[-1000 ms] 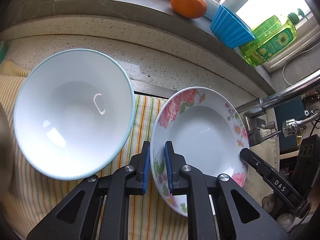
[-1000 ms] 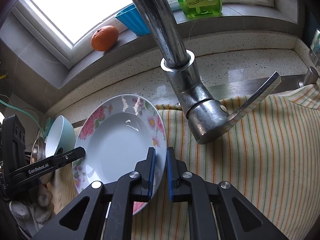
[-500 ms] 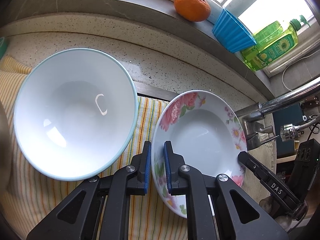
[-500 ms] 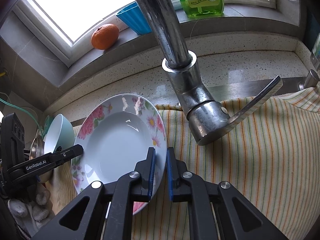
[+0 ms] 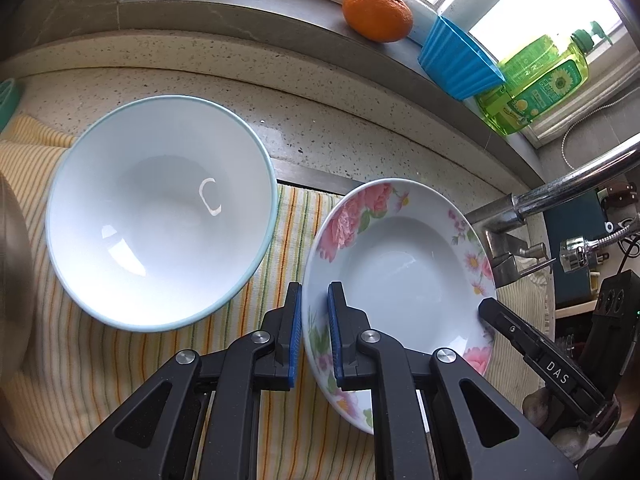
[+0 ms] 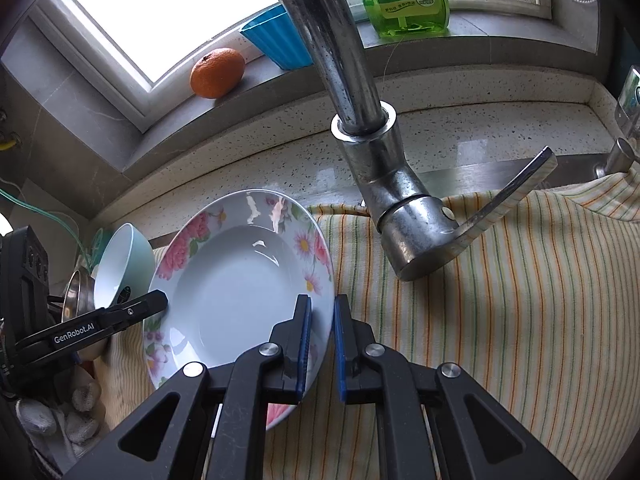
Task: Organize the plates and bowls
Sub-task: 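Lift the rose-rimmed plate off the cloth with both tools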
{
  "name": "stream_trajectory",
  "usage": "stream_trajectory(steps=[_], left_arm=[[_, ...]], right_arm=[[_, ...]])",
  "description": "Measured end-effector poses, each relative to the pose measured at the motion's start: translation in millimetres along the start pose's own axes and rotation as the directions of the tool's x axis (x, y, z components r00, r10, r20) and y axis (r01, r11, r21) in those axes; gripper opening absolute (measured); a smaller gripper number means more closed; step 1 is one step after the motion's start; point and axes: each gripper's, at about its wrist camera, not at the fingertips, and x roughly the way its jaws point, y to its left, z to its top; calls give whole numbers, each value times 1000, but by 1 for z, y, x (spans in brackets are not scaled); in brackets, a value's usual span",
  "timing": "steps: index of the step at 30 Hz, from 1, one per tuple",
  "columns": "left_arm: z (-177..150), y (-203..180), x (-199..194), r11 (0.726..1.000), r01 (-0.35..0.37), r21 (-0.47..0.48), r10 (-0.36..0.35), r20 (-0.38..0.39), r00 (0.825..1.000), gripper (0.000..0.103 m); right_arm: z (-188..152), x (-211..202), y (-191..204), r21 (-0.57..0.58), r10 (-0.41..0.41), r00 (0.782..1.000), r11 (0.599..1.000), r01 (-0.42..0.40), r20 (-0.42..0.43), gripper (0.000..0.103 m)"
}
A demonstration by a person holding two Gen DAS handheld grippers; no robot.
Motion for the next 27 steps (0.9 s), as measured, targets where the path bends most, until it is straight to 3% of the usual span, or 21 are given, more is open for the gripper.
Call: stream_trajectory(steps=[27], left_arm=[[-51,5,-65,999,27,-26,-25,55,998,11]], right_arm=[[-41,-62,37,-57,24,999,998,-21,48,10]])
